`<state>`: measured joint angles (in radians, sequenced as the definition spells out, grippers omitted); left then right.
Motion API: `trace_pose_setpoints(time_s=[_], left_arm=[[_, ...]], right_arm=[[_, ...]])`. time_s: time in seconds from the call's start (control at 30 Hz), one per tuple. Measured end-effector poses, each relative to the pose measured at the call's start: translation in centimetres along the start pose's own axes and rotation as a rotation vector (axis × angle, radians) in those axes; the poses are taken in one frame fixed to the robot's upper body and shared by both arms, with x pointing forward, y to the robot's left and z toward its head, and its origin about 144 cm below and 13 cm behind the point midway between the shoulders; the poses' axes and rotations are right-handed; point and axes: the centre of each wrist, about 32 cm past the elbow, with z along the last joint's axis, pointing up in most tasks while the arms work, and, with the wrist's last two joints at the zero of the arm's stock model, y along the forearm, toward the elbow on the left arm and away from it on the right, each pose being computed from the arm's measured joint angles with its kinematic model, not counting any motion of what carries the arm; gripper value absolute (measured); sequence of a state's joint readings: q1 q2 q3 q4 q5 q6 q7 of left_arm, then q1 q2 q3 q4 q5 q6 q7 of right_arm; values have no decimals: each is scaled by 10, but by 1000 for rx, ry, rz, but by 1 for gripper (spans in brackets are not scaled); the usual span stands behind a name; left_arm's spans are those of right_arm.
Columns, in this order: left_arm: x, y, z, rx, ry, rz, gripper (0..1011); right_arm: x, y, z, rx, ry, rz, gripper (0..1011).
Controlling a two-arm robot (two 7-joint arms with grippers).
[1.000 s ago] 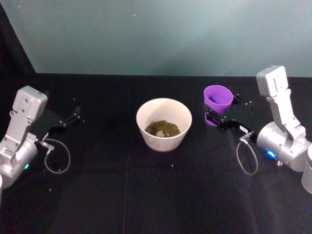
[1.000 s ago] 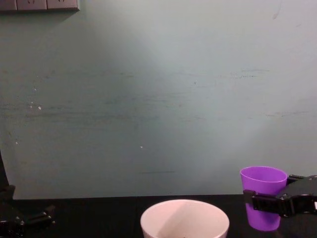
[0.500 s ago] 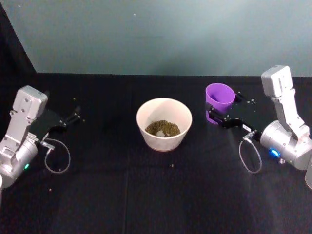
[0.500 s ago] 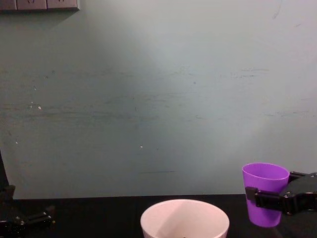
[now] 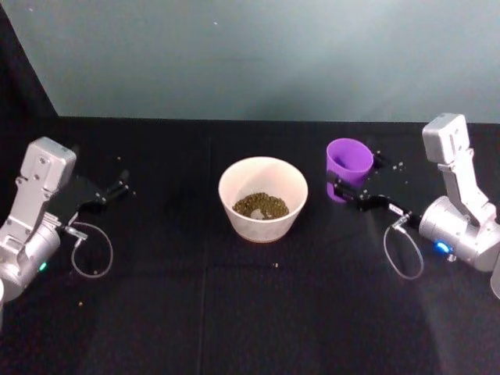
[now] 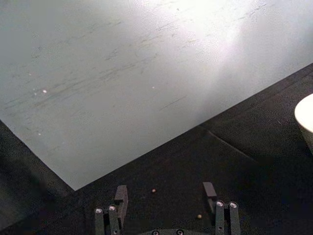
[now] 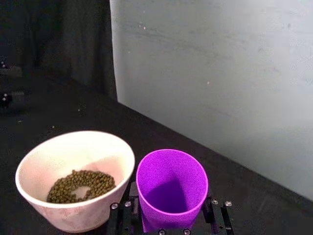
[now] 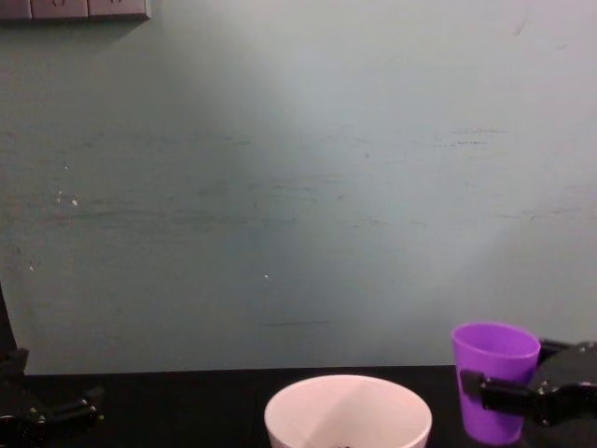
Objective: Pick up the cup and pour the mung beans from the cup into the bowl.
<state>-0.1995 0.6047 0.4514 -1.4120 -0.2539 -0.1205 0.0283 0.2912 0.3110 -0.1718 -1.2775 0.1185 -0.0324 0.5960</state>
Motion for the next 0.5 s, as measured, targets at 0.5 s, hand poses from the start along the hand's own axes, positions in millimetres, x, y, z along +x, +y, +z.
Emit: trace_pose_setpoints(time_s=[0.5], left_arm=[[0,0,0,0,0,0,1000]], right_arm=[[-2,6,-26,-26,76,24,733]])
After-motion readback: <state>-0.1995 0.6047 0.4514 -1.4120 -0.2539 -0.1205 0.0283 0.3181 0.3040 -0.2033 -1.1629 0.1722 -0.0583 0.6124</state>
